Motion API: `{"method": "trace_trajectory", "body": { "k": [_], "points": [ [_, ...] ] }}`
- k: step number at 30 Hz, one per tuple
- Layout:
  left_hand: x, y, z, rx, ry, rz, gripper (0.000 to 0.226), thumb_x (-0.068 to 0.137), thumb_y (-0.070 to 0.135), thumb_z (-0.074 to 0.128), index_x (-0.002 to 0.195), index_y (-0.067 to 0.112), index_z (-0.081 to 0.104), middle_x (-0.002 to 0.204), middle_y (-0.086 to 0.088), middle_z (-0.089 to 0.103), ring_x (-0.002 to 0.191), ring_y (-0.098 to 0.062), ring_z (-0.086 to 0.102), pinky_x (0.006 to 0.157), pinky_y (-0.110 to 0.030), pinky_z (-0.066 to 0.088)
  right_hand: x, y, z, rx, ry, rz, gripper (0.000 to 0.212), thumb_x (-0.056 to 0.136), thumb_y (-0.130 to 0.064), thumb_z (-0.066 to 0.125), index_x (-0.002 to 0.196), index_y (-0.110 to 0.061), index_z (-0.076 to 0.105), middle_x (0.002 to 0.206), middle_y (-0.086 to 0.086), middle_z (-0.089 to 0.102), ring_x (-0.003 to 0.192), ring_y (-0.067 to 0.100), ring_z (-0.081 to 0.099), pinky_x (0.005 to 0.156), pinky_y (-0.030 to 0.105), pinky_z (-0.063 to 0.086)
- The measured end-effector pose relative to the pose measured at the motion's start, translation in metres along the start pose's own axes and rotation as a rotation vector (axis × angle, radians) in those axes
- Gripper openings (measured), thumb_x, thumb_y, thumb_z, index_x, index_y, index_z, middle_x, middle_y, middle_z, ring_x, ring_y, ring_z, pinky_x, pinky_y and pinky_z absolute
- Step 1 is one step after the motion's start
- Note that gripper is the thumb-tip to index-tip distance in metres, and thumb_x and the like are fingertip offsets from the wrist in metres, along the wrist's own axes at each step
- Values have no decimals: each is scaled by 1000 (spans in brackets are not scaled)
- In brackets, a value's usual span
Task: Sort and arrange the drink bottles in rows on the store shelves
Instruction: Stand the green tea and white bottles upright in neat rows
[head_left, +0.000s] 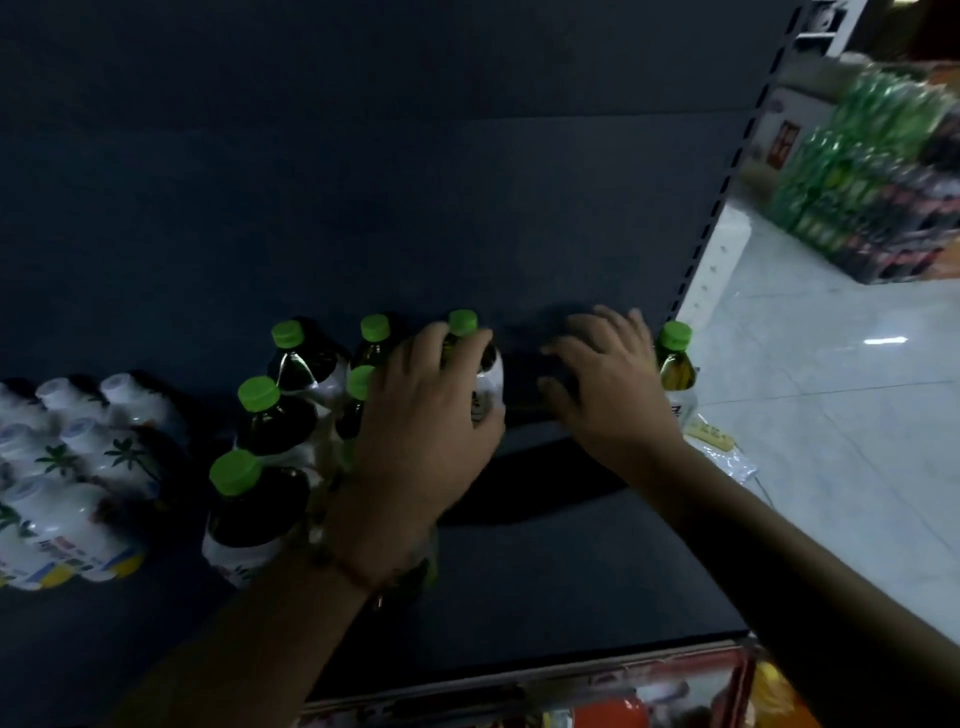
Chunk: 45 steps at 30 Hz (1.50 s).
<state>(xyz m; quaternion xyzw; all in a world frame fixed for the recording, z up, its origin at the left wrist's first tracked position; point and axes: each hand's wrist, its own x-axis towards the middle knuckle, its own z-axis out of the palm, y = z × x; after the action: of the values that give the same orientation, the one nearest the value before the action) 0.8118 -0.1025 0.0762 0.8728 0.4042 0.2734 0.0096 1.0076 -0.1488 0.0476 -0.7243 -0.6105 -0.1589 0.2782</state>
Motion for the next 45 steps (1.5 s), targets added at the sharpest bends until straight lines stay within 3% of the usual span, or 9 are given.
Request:
{"method": "trace_trajectory", "body": {
  "k": [3, 7, 13, 18, 23, 30, 34, 38, 45],
  "points": [
    [56, 0, 18, 115, -109, 13, 66, 88, 36, 63, 147, 24, 35, 141, -10, 41, 122, -34, 45, 95, -47, 44, -15, 33, -21, -17, 28, 217, 67, 77, -35, 66, 139, -18, 46, 142, 14, 43, 135, 40, 35, 112, 55, 28],
    [90, -9, 40, 262, -341, -7, 46, 90, 30, 62, 131, 15, 47, 130, -16, 51, 112, -38, 56, 86, -44, 47, -29, 61, -25, 419, -120, 594, 96, 69, -48, 71, 149, -37, 19, 144, 3, 45, 126, 27, 50, 99, 51, 47],
    [104, -27, 39, 129, -407, 45, 52, 82, 30, 73, 131, 17, 56, 130, -10, 58, 114, -33, 59, 93, -41, 50, -32, 72, -15, 475, -73, 616, 83, 71, -35, 77, 140, -33, 31, 114, -9, 58, 101, 17, 61, 87, 39, 50],
    [105, -34, 38, 72, -427, 59, 60, 82, 35, 75, 136, 23, 53, 135, -4, 58, 118, -28, 58, 93, -35, 48, -19, 70, -12, 192, -220, 539, 70, 68, -48, 78, 126, -19, 52, 123, 8, 53, 112, 36, 47, 91, 43, 41],
    [103, -37, 42, 89, -395, 75, 65, 82, 36, 73, 141, 25, 49, 138, -4, 56, 121, -27, 57, 94, -35, 47, -27, 18, -2, 182, -216, 341, 60, 71, -52, 73, 120, -23, 54, 118, 1, 51, 107, 30, 46, 84, 34, 34],
    [92, -33, 18, 18, -513, 34, 76, 92, 43, 62, 156, 28, 23, 154, -7, 37, 138, -27, 40, 107, -35, 38, -29, -3, 19, 382, -255, 334, 58, 67, -63, 70, 112, -29, 54, 107, -9, 46, 105, 21, 45, 80, 31, 35],
    [36, -30, -23, -64, -343, -24, 69, 95, 50, 54, 154, 40, 20, 155, 9, 29, 139, -16, 34, 105, -34, 35, -32, -9, 25, 574, -350, 271, 73, 67, -51, 76, 132, -31, 49, 127, -4, 47, 116, 21, 50, 94, 40, 49],
    [-54, -47, -32, -178, -252, -24, 70, 89, 52, 59, 150, 50, 24, 153, 24, 27, 140, -3, 29, 110, -34, 37, -40, -9, 37, 564, -402, 170, 99, 65, -16, 87, 147, -31, 33, 141, -6, 38, 121, 13, 49, 94, 23, 46],
    [-108, -66, -5, -202, -59, 43, 78, 82, 36, 72, 151, 31, 35, 165, -1, 11, 149, -20, 24, 102, -39, 48, -38, -25, 45, 585, -365, 173, 96, 71, -19, 84, 148, -35, 29, 145, -9, 35, 124, 11, 46, 91, 31, 52]
  ]
}}
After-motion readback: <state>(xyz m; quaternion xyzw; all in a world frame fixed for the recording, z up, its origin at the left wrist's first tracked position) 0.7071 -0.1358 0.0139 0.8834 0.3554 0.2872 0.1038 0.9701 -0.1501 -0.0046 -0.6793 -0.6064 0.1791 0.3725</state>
